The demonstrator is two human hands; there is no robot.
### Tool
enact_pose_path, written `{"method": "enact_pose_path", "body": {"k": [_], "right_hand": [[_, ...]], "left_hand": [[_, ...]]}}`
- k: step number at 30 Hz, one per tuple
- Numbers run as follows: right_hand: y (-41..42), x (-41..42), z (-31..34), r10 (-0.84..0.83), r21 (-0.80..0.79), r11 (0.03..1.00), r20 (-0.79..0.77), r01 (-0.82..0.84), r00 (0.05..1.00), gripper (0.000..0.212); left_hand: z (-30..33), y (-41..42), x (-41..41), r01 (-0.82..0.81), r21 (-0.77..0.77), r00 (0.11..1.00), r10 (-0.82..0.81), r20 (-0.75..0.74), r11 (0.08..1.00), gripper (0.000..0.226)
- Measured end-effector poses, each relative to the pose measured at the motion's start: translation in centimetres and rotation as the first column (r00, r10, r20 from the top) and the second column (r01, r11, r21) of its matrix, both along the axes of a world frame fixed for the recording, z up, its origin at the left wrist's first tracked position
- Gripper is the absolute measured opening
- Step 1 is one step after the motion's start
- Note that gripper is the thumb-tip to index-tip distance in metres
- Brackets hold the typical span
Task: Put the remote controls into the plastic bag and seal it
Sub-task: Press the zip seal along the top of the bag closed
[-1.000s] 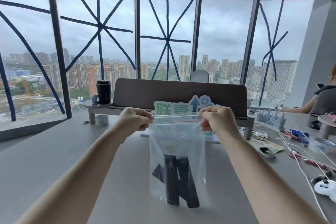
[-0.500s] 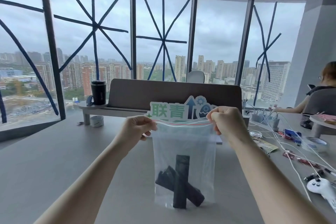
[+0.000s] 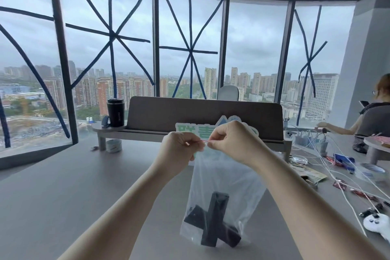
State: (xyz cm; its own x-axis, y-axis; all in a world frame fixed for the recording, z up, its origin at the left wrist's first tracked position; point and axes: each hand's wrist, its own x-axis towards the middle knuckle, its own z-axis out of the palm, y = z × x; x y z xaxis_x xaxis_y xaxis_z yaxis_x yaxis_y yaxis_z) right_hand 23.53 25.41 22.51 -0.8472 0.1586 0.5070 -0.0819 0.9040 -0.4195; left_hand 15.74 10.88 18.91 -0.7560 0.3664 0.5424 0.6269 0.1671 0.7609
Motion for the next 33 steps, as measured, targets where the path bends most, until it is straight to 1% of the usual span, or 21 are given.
{"method": "enact_pose_path", "body": {"k": [2,6,11,16,21,25,29,33], "right_hand": [[-0.1,0.2,0.5,-0.015,0.014,1.000,0.026,0.014,1.000,0.011],[0.1,0.2,1.2,-0.005,0.000,1.000,0.091,0.005,0.996,0.012],[-0.1,-0.1,1.3,-0.013,0.072,0.997,0.125,0.004,0.992,0.016],[-0.3,-0.6,0.8,-0.049,0.139,0.990,0.110,0.033,0.993,0.015],[0.5,-0.1,-0.4,-0.108,0.155,0.984,0.104,0.091,0.989,0.017],[1.2,0.6,-1.4,-0.140,0.197,0.972,0.056,0.126,0.989,0.017],[2.0,1.5,-2.0,-0.147,0.195,0.971,0.040,0.136,0.988,0.017],[1.9,2.0,-2.3,-0.136,0.232,0.964,0.019,0.128,0.991,0.018]], "left_hand": [[0.2,0.1,0.1,-0.014,0.000,1.000,0.014,-0.016,1.000,0.011],[0.3,0.4,0.1,-0.016,0.010,1.000,0.016,0.000,1.000,0.013],[0.2,0.8,0.4,-0.015,0.045,1.000,0.016,-0.015,0.999,0.014],[-0.2,0.9,-0.3,-0.009,0.142,0.998,-0.001,0.069,0.990,0.014],[-0.5,0.1,-1.4,-0.057,0.236,0.990,0.025,0.139,0.970,0.013],[-0.8,-1.1,-2.4,-0.088,0.291,0.979,0.029,0.201,0.953,0.011],[-1.0,-2.5,-3.1,-0.122,0.348,0.974,0.044,0.222,0.930,0.012],[-1.0,-3.5,-3.3,-0.131,0.373,0.976,0.052,0.213,0.919,0.018]]}}
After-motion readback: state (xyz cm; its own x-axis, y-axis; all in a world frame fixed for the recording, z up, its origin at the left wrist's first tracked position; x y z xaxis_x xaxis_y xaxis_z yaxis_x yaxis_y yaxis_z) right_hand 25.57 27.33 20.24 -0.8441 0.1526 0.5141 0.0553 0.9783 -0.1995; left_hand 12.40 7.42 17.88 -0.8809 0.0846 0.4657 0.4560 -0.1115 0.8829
